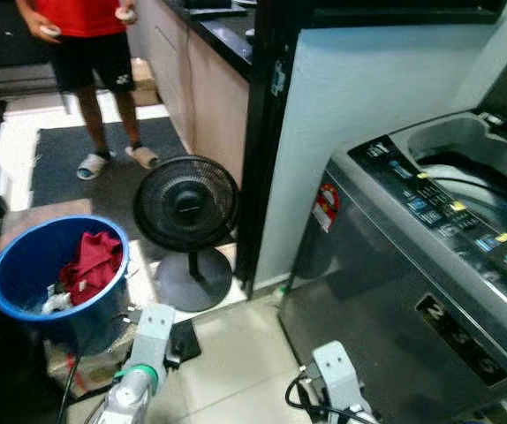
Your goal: Clothes washing
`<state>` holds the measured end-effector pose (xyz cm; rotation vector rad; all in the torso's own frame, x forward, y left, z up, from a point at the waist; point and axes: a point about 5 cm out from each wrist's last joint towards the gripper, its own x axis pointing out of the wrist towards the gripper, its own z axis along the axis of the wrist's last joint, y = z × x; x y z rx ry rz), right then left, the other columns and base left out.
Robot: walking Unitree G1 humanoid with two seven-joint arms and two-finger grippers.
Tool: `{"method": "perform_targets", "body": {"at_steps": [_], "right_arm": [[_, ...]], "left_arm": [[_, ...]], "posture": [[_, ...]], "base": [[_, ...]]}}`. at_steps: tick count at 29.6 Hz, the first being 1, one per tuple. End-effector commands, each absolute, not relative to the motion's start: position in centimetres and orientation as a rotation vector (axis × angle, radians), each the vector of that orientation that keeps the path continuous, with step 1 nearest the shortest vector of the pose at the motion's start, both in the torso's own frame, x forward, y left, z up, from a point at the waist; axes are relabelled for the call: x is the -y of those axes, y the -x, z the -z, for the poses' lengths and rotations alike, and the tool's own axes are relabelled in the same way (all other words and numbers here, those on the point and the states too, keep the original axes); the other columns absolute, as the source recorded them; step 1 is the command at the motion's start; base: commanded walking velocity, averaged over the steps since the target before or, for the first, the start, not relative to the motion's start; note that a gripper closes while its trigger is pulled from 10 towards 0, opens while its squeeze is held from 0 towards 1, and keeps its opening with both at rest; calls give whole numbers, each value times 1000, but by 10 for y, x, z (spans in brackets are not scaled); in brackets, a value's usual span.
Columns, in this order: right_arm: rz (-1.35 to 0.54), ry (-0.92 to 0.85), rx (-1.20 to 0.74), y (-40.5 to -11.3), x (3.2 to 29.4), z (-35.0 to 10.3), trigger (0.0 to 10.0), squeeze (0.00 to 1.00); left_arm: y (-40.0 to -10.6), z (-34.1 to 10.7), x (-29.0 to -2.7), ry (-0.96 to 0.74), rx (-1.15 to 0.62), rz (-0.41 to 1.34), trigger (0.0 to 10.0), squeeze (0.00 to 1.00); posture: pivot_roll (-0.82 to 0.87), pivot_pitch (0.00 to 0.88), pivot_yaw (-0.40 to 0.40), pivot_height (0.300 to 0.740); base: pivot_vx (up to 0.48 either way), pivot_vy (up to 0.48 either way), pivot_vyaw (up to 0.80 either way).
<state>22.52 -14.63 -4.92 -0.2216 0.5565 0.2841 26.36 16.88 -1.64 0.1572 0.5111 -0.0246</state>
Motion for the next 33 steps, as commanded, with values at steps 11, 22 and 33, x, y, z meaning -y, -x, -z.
{"method": "perform_targets", "body": {"at_steps": [11,22,33], "right_arm": [[-269,219,-546,-227,149,48,10000,0],[-273,211,-524,-233,144,44,10000,0],[-230,187,-477,-242,139,37,10000,0]], "left_arm": [[-264,18,-168,-166,-511,36,10000,0],[-266,17,-170,-183,-501,42,10000,0],[-269,13,-173,-229,-464,39,10000,0]], "posture": [[21,0,-18,740],[32,0,-6,740],[39,0,12,740]], "base": [[0,0,744],[0,0,743],[265,0,402]]}}
